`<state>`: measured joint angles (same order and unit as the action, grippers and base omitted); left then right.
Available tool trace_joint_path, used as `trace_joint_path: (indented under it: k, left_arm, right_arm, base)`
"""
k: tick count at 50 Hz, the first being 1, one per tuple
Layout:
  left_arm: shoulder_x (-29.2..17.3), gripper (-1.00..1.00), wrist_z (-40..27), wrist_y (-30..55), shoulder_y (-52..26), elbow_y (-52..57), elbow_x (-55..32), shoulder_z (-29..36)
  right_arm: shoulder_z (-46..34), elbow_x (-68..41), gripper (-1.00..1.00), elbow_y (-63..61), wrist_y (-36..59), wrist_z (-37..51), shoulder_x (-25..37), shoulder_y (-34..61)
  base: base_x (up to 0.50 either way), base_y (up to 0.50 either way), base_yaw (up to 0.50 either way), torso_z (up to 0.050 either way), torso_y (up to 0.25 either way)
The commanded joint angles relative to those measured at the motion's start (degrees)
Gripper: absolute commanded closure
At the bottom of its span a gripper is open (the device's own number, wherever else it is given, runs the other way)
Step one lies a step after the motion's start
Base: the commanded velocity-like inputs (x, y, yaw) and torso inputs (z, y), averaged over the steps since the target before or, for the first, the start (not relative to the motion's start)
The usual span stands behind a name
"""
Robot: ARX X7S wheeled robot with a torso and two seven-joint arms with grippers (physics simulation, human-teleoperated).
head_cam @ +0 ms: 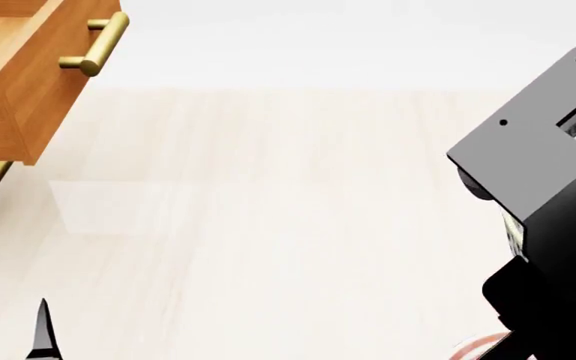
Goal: Put the bowl on the plate.
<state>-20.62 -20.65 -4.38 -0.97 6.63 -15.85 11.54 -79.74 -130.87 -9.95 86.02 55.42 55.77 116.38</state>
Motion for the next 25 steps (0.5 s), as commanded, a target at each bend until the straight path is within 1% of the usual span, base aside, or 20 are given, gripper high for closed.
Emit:
trace_joint_path:
  k: [1, 7, 25]
  left_arm:
    - [-0.12, -1.00, -0.16, -0.21, 0.01, -0.41, -0.02, -0.04]
    - [-0.14, -1.00, -0.22, -0.18, -0.03, -0.37, -0.11, 0.04]
    - [-0.13, -1.00, -0.22, -0.40, -0.34, -1.03, 0.21, 0.61]
  right_arm:
    - [2.75, 7.39, 1.00, 1.04, -0.29, -4.73, -1.14, -3.35]
    - [2.76, 8.51, 1.00, 0.56, -1.23, -5.65, -0.49, -4.63]
    - [0.96, 6.24, 1.00, -2.31, -3.07, -4.12, 2.65, -5.14]
  base:
    - [0.00, 0.00, 0.00, 0.000, 0.000]
    - [0.00, 0.00, 0.00, 0.000, 0.002]
    - [0.00, 0.00, 0.00, 0.000, 0.000]
